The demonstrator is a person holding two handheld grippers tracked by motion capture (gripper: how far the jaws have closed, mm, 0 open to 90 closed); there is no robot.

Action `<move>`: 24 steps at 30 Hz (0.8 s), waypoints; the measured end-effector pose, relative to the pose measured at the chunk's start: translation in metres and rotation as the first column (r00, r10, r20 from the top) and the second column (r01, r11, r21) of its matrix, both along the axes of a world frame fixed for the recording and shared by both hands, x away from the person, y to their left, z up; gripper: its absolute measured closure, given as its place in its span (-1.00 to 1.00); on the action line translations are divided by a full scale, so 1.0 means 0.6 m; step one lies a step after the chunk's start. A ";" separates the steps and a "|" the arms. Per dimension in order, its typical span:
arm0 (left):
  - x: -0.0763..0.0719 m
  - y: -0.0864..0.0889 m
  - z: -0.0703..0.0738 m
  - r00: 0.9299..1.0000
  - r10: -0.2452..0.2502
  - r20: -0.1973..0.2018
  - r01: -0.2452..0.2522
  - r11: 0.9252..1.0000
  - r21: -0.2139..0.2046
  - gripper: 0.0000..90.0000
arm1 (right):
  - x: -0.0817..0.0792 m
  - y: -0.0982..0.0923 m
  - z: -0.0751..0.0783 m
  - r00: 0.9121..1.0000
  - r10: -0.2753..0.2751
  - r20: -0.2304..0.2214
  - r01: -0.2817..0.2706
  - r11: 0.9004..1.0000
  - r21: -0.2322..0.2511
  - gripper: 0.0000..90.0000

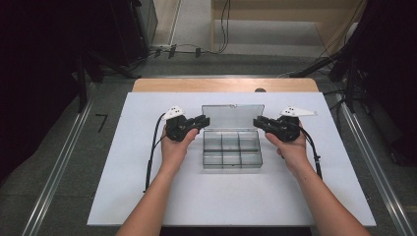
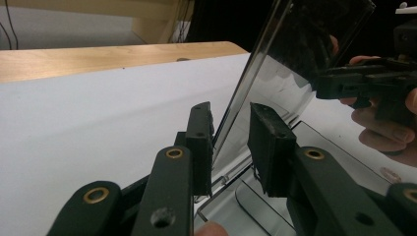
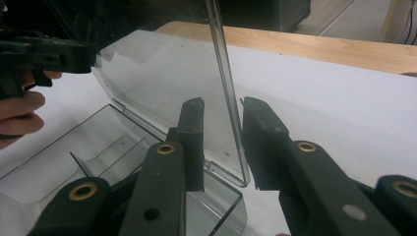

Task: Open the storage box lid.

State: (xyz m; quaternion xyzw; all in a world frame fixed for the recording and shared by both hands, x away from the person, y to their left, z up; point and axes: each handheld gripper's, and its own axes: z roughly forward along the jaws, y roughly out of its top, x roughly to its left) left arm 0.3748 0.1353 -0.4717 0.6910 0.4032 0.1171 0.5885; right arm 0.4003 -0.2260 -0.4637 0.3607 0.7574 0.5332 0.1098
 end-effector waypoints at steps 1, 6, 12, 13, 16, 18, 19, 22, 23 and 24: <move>0.001 0.000 -0.001 1.000 0.001 -0.002 -0.001 1.000 -0.001 0.58 | 0.001 0.000 0.000 1.000 -0.003 -0.001 0.003 1.000 0.000 0.56; 0.006 0.002 -0.005 1.000 0.012 -0.014 -0.012 1.000 -0.022 0.63 | 0.007 0.000 -0.002 1.000 -0.010 -0.010 0.010 1.000 0.014 0.60; 0.015 0.003 -0.008 0.999 0.028 -0.039 -0.029 0.999 -0.025 0.69 | 0.016 0.004 0.001 0.999 -0.022 -0.027 0.023 1.000 0.003 0.65; 0.016 0.003 -0.008 0.999 0.030 -0.045 -0.031 0.999 -0.023 0.69 | 0.017 0.004 0.001 0.999 -0.024 -0.033 0.024 1.000 0.007 0.66; 0.021 0.003 -0.009 0.998 0.031 -0.055 -0.032 0.999 -0.018 0.72 | 0.023 0.004 -0.001 0.999 -0.028 -0.044 0.028 1.000 0.008 0.68; 0.024 0.004 -0.010 0.997 0.034 -0.065 -0.035 0.999 -0.019 0.73 | 0.025 0.004 -0.002 0.998 -0.031 -0.052 0.031 0.999 0.008 0.70; 0.026 0.004 -0.011 0.997 0.037 -0.069 -0.038 0.999 -0.022 0.74 | 0.027 0.004 -0.002 0.998 -0.033 -0.058 0.033 0.999 0.010 0.71; 0.030 0.004 -0.014 0.996 0.038 -0.083 -0.040 0.999 -0.022 0.76 | 0.033 0.003 -0.006 0.997 -0.036 -0.075 0.038 0.999 0.030 0.73; 0.032 0.004 -0.015 0.995 0.039 -0.087 -0.041 0.999 -0.020 0.77 | 0.034 0.002 -0.007 0.996 -0.036 -0.082 0.039 0.999 0.037 0.73; 0.033 0.004 -0.016 0.995 0.040 -0.090 -0.042 0.999 -0.020 0.77 | 0.036 0.002 -0.009 0.996 -0.036 -0.085 0.040 0.998 0.043 0.74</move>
